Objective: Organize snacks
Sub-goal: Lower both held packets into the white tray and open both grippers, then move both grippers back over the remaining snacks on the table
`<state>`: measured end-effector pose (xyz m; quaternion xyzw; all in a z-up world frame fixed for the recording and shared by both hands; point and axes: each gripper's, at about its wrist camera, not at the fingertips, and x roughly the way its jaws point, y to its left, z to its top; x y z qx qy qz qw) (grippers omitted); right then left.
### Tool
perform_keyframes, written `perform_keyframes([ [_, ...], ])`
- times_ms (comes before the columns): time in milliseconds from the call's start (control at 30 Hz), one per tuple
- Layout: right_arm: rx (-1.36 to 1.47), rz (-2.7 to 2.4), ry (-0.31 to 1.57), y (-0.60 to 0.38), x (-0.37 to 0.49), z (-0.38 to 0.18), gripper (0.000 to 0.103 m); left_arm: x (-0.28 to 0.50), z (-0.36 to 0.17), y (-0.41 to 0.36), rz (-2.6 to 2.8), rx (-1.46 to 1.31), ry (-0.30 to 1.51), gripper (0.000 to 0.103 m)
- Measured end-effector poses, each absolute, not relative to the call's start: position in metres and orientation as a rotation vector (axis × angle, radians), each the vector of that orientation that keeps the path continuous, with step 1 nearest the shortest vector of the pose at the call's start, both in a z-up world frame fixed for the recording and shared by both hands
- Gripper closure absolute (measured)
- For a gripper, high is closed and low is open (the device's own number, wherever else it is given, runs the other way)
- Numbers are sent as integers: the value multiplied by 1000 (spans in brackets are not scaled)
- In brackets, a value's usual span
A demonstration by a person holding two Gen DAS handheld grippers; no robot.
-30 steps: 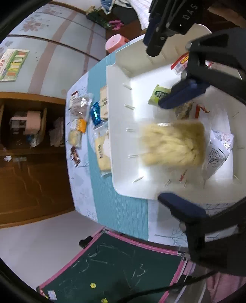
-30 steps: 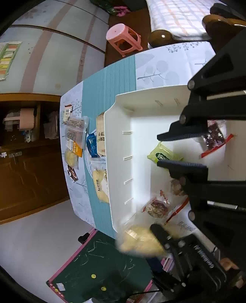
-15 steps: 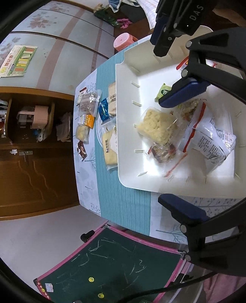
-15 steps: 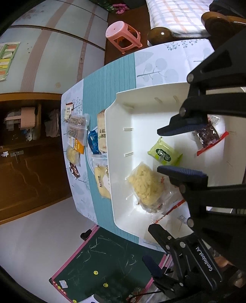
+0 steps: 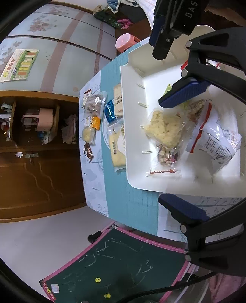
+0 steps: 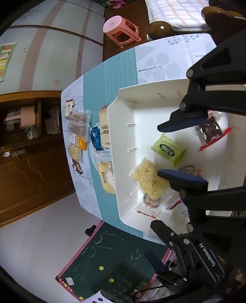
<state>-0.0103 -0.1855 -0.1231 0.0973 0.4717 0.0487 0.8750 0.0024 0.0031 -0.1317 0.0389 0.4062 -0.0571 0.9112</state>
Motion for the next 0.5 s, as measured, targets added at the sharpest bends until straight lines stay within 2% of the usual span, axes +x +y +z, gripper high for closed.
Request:
perform_keyframes([
  [300, 152, 88, 969, -186, 13, -110, 61, 24, -115, 4, -128, 116, 802, 12],
  [500, 141, 125, 967, -194, 46, -80, 61, 54, -70, 10, -139, 164, 730, 12],
])
